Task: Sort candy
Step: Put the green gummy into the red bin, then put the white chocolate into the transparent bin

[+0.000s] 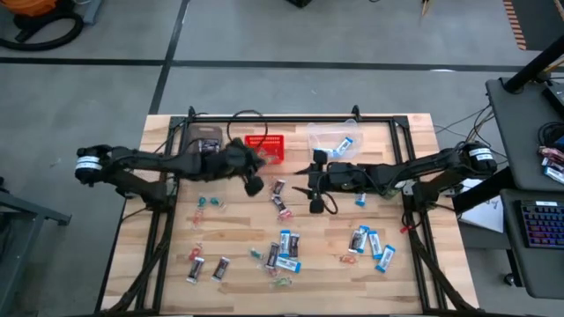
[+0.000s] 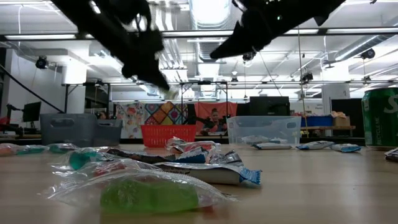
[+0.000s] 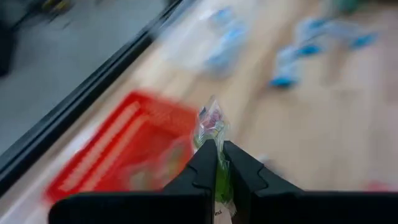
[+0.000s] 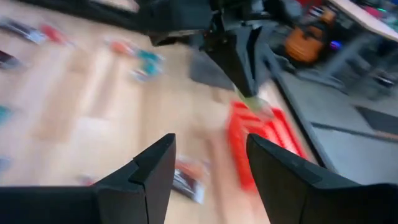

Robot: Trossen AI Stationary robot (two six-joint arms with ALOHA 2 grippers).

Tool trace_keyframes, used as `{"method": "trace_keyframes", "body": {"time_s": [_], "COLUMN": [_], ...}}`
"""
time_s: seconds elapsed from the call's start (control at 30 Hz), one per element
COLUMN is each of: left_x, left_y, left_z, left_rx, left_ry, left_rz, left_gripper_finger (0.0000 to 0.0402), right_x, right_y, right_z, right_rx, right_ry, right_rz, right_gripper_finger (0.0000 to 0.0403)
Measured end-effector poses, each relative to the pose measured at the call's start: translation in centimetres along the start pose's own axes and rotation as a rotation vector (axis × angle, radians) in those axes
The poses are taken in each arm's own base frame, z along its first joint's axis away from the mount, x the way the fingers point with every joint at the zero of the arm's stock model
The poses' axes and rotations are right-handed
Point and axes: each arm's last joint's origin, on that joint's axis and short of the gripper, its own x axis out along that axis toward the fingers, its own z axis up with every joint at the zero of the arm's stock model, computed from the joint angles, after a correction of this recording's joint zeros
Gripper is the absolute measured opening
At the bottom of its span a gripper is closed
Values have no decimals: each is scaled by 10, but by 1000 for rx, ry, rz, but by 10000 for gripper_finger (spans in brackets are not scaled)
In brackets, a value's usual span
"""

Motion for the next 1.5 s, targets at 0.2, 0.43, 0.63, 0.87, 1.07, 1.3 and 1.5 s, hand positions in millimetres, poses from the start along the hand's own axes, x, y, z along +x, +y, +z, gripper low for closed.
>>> {"method": "trace_keyframes", "body": {"time_s": [0.2,0.43,0.63,0.87,1.07,1.3,1.5], "left_x": [38,62,70,68,55,44,42], "left_y": [37,45,44,38,21,-3,-16], "left_z": [-12,-12,-10,1,10,15,18], "left_rx": [-86,-67,-33,-44,-31,13,37], "left_ry": [134,239,335,364,326,273,226], "left_rz": [96,131,137,96,-14,-79,-117], "left_gripper_finger": [0,12,55,100,107,107,107], "right_x": [4,6,6,1,-9,-39,-45], "right_y": [-17,-25,-23,-15,1,2,12], "right_z": [-8,-17,-23,-36,-51,-85,-102], "right_rx": [5,39,118,317,573,867,898], "right_ry": [55,116,173,323,546,990,1172], "right_rz": [-60,-76,-64,5,112,-286,-455], "right_gripper_finger": [192,192,192,192,192,192,192]}}
